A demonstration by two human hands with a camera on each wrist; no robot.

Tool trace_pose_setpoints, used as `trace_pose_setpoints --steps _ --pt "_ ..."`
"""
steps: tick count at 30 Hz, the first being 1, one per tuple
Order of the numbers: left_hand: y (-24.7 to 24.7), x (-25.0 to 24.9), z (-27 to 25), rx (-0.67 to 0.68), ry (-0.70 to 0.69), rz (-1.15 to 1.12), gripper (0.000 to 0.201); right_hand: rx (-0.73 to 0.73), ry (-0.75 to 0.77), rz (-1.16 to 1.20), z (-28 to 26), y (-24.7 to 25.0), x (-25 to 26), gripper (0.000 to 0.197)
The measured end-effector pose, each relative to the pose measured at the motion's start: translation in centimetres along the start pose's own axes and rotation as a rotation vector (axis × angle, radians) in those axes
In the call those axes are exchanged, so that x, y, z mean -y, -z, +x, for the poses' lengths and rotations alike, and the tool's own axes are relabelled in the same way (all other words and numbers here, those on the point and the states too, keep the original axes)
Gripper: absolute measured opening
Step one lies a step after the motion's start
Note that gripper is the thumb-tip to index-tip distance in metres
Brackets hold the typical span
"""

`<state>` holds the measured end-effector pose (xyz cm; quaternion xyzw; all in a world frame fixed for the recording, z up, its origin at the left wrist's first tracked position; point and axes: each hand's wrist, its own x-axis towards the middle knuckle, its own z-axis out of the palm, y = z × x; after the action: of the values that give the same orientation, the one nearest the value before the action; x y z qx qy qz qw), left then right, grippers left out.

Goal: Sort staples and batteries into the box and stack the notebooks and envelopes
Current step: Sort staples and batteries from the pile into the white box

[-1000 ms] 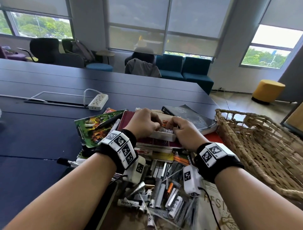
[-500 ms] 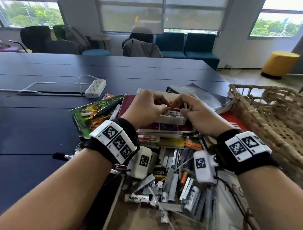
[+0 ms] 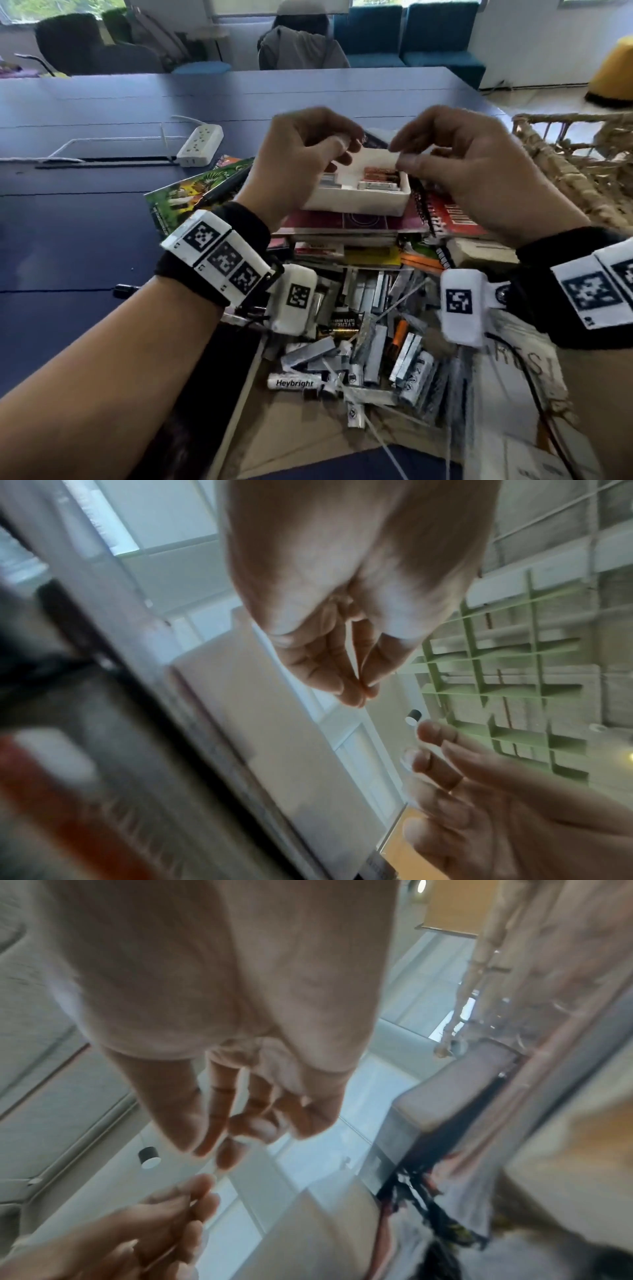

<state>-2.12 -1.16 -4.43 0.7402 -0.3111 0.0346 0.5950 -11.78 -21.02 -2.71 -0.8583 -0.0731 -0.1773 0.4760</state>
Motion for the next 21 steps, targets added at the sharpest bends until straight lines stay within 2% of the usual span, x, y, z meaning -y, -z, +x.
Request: trace_pose_setpoints --steps 4,7,9,12,14,17,21 --pt "0.8 -2.3 -0.1 0.058 -0.145 0.069 0.018 0.163 0.045 -0.059 -0.9 0.0 1.4 0.008" --pt "1.6 -5.0 -0.7 0.213 -0.210 0.204 0.018 0.285 0.031 -0.146 -0.9 0.1 2.0 0.007" --pt "2.2 -6.5 -1.2 0.418 -0.204 0.270 0.017 0.389 0.009 -0.188 -0.6 0.3 2.2 0.003" --pt "1.8 -8.1 -2.5 0.853 -0.151 0.420 0.019 0.534 -0.046 -0.256 -0.8 0.0 2.8 0.008" --pt "0.6 -8.2 -3.2 1.019 -0.077 0.514 0.020 0.604 -0.068 -0.289 -0.4 -0.2 2.7 0.016" --pt "-0.9 -7.7 -4.1 1.074 -0.052 0.619 0.021 0.662 -0.085 -0.364 0.0 -0.4 2.8 0.011" --pt "-1.8 -8.4 -4.7 1.117 -0.063 0.594 0.018 0.714 -0.138 -0.436 -0.1 0.1 3.4 0.010"
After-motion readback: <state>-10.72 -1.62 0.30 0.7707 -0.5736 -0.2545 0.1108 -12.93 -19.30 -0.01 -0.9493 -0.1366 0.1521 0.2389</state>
